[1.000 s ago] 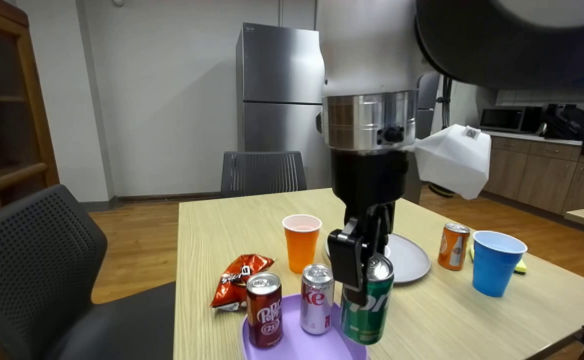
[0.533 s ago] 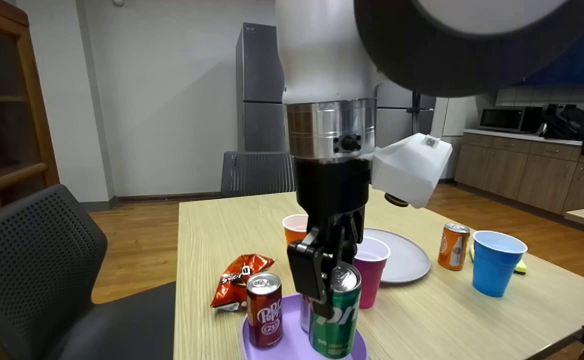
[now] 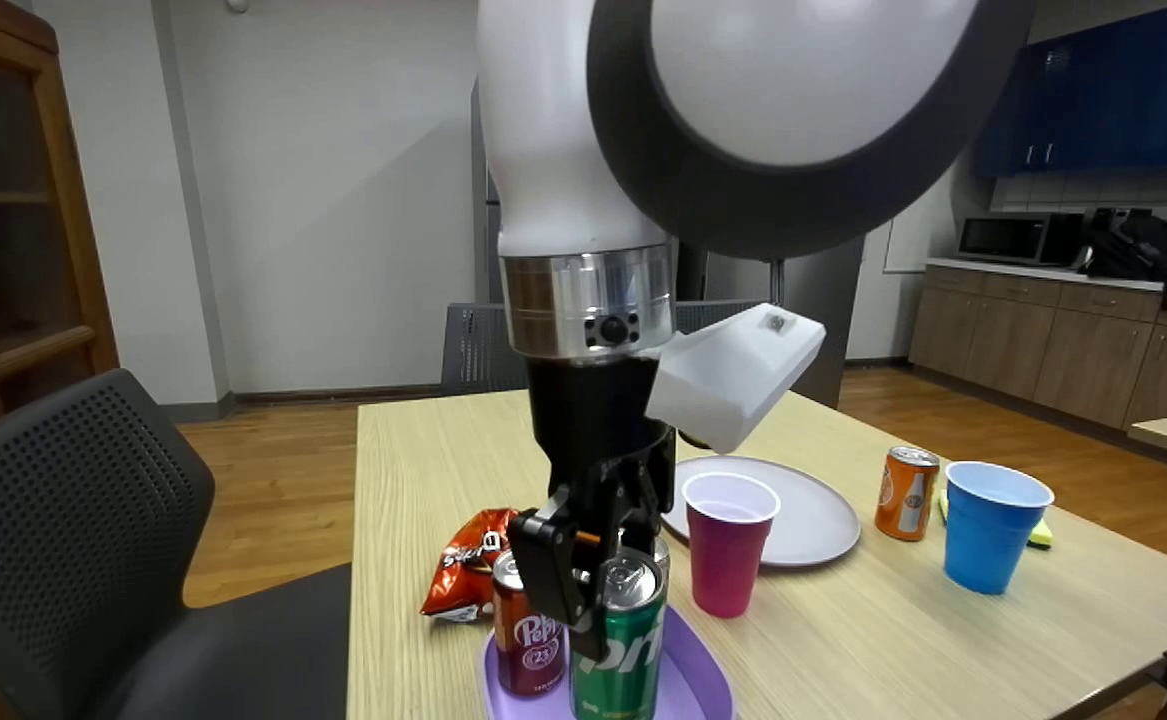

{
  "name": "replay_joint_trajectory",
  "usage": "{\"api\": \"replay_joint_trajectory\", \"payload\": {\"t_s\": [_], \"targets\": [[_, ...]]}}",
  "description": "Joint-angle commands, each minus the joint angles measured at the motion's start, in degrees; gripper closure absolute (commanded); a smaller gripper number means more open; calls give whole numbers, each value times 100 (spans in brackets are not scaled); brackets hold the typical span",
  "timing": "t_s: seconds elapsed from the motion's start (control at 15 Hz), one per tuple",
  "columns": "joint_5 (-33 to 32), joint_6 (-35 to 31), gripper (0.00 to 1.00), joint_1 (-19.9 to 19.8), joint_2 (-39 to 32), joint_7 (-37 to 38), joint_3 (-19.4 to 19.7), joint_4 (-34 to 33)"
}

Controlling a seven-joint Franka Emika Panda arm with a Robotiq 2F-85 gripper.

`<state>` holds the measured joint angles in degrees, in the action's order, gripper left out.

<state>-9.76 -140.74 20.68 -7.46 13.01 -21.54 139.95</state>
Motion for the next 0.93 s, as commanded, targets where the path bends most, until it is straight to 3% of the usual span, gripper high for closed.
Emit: {"api": "replay_joint_trajectory", "payload": {"t_s": [0.0,0.87], "targets": [[-256,243,62,196,-420,352,155,-510],[-317,293,62,603,-1221,706,659,-1173]]}}
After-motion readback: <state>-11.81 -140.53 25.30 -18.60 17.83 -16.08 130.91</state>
